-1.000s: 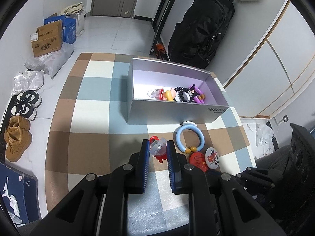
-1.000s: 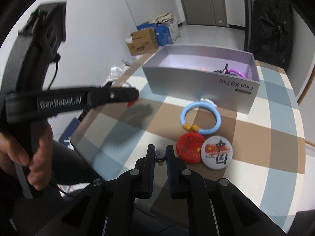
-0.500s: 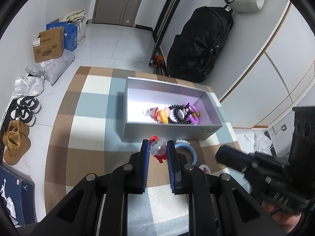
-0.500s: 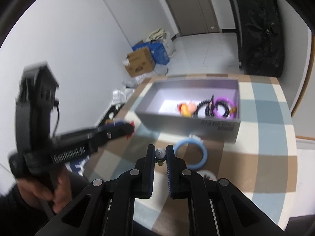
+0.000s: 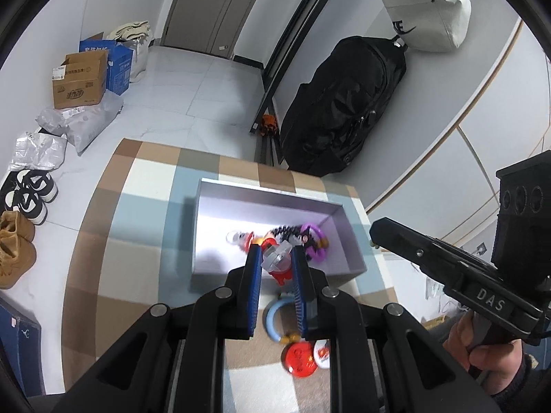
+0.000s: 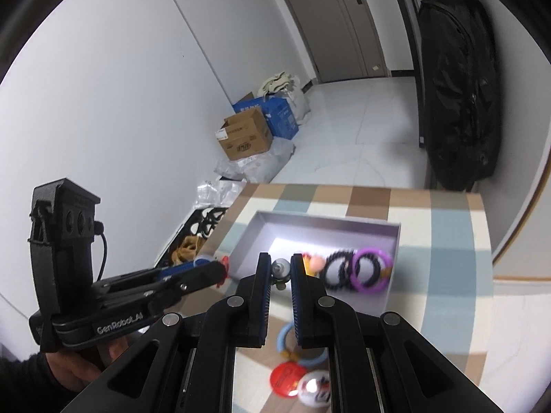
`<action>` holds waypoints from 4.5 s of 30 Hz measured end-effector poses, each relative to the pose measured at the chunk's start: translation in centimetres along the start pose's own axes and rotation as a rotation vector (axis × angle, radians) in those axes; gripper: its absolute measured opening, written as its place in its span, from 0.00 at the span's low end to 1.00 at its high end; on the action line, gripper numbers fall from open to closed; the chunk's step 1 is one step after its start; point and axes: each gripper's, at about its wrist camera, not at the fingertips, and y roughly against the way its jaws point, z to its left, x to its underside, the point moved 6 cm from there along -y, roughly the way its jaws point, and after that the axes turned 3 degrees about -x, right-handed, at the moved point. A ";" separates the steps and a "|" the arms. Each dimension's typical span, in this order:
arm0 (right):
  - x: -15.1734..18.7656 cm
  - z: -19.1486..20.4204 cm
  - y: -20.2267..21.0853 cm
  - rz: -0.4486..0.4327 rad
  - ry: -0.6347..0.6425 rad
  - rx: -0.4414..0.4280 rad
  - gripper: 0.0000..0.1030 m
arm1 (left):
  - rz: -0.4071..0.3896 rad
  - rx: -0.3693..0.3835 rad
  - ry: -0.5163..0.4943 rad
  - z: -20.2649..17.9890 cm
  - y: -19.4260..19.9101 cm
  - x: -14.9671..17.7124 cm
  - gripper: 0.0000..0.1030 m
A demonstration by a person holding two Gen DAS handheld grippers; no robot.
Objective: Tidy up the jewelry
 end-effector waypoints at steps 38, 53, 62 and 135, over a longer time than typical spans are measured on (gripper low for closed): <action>-1.0 -7.6 -5.2 0.075 -0.206 -0.034 0.10 | 0.151 -0.018 0.031 -0.5 -7.8 -2.1 0.12; -1.4 -8.5 -3.9 0.014 -0.245 -0.013 0.35 | 0.157 0.003 0.037 -1.3 -7.3 -2.3 0.46; -1.9 -8.3 -2.5 -0.049 -0.220 0.001 0.70 | 0.156 -0.042 0.022 -1.1 -6.8 -1.6 0.56; 13.2 -1.3 -2.9 0.337 0.300 0.104 0.41 | 0.170 -0.190 -0.047 2.6 -1.3 6.0 0.80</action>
